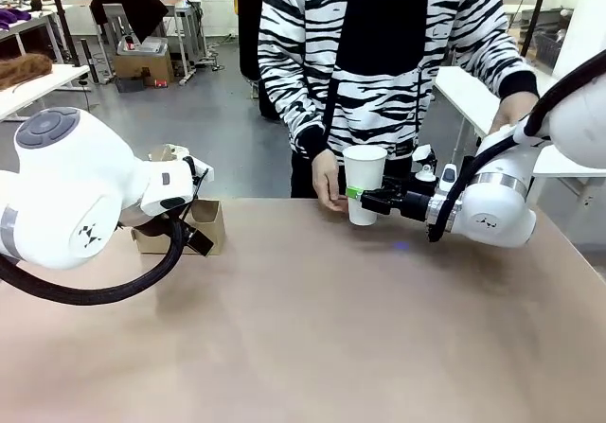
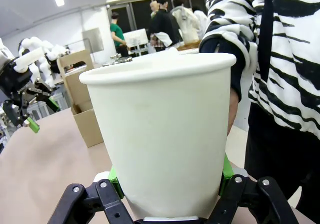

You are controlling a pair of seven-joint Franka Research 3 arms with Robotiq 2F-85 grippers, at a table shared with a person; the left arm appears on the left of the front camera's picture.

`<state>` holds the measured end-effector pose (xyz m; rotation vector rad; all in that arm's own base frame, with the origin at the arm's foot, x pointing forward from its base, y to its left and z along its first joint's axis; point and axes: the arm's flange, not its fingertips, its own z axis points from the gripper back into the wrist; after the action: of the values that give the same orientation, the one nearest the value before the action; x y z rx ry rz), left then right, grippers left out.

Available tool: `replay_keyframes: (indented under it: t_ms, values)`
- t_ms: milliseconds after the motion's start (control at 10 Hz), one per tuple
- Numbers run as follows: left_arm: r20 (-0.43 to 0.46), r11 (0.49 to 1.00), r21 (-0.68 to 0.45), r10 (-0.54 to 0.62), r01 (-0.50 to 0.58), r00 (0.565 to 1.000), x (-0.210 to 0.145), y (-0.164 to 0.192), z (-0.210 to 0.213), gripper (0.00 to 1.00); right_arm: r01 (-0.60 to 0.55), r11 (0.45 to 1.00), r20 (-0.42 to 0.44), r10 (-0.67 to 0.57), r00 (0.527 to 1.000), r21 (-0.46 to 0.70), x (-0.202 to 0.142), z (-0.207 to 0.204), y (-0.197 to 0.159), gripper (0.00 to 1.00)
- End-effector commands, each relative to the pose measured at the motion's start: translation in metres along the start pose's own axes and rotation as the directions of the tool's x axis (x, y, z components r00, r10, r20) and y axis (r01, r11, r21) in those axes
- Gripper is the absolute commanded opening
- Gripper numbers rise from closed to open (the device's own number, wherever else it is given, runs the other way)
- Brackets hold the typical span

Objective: Pour a drink into a cup and package it in a carrier.
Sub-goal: When a person places the Paper Cup Lid on the 600 ml Paper Cup , lift the 600 ml Paper Cup.

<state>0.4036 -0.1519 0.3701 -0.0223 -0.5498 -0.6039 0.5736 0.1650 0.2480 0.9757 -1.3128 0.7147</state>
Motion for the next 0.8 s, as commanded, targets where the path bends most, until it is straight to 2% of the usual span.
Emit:
replay_keyframes:
  t_ms: [0,700]
  values:
    - [0.001,1.000,-0.002,0.001,-0.001,1.000,0.0000,0.0001,0.0004,1.00,0.005,1.000,0.016,-0.005,1.000,-0.010,0.0015,-0.0027,0.0022,0.80]
    - [0.001,1.000,-0.002,0.001,-0.001,1.000,0.0000,0.0001,0.0004,1.00,0.005,1.000,0.016,-0.005,1.000,-0.010,0.0015,-0.0027,0.0022,0.80]
